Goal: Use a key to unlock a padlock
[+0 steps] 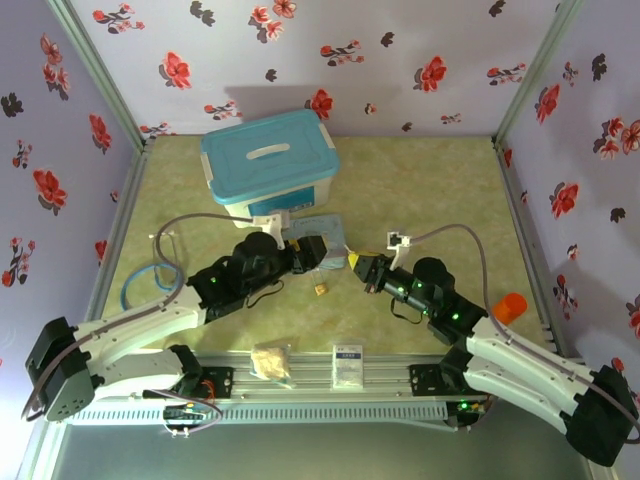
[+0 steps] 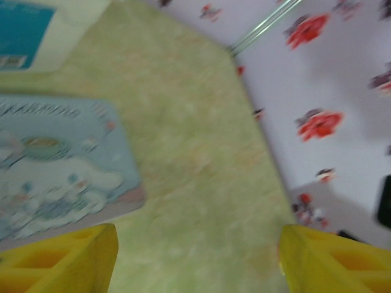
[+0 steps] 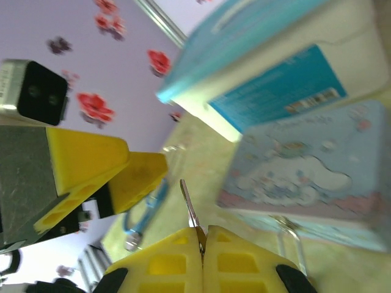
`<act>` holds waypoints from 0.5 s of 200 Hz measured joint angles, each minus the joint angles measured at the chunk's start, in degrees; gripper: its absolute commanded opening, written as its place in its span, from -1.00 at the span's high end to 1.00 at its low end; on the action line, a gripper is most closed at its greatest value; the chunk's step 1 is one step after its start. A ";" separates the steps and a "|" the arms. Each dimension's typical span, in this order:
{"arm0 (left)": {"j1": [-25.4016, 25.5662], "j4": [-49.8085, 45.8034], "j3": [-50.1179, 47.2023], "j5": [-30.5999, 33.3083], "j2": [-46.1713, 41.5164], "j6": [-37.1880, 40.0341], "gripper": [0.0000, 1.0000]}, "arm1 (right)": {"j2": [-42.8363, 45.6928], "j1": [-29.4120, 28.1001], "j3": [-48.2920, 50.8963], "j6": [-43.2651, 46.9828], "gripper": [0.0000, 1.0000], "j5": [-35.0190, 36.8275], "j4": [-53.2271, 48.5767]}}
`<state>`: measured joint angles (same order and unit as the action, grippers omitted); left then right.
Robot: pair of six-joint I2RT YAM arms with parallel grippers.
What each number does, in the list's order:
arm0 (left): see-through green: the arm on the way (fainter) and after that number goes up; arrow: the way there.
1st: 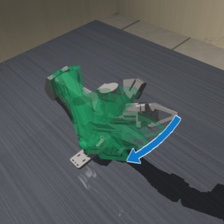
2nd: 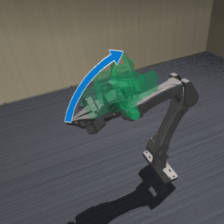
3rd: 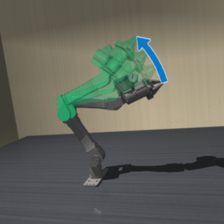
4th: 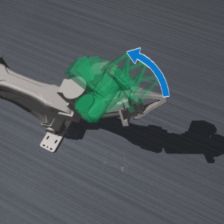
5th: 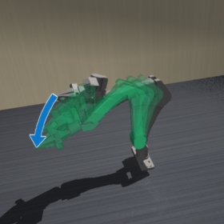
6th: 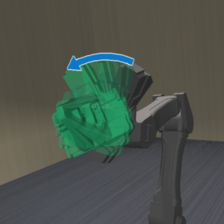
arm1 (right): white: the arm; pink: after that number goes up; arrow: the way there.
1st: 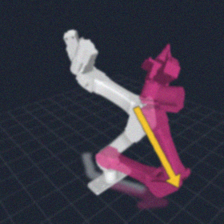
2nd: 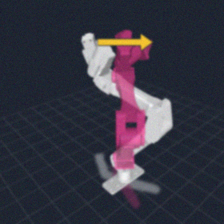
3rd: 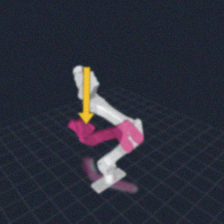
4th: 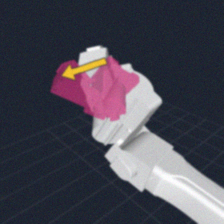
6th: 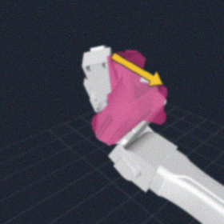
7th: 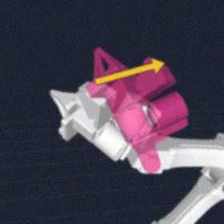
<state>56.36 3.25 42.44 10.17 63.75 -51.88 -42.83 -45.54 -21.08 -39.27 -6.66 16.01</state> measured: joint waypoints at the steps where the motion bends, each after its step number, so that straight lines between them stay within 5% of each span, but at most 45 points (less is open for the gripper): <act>1: 0.09 -0.42 0.00 0.04 0.24 0.00 -0.38 | -0.02 0.00 0.00 0.07 1.00 0.09 -0.22; 100: 3.74 -5.88 0.66 4.35 19.56 0.22 0.00 | -3.80 0.00 0.02 1.42 1.00 3.15 -10.36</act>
<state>60.10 -2.63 43.09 14.52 83.31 -51.66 -46.63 -45.54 -21.06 -37.85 -3.51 5.65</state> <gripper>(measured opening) 0.508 0.042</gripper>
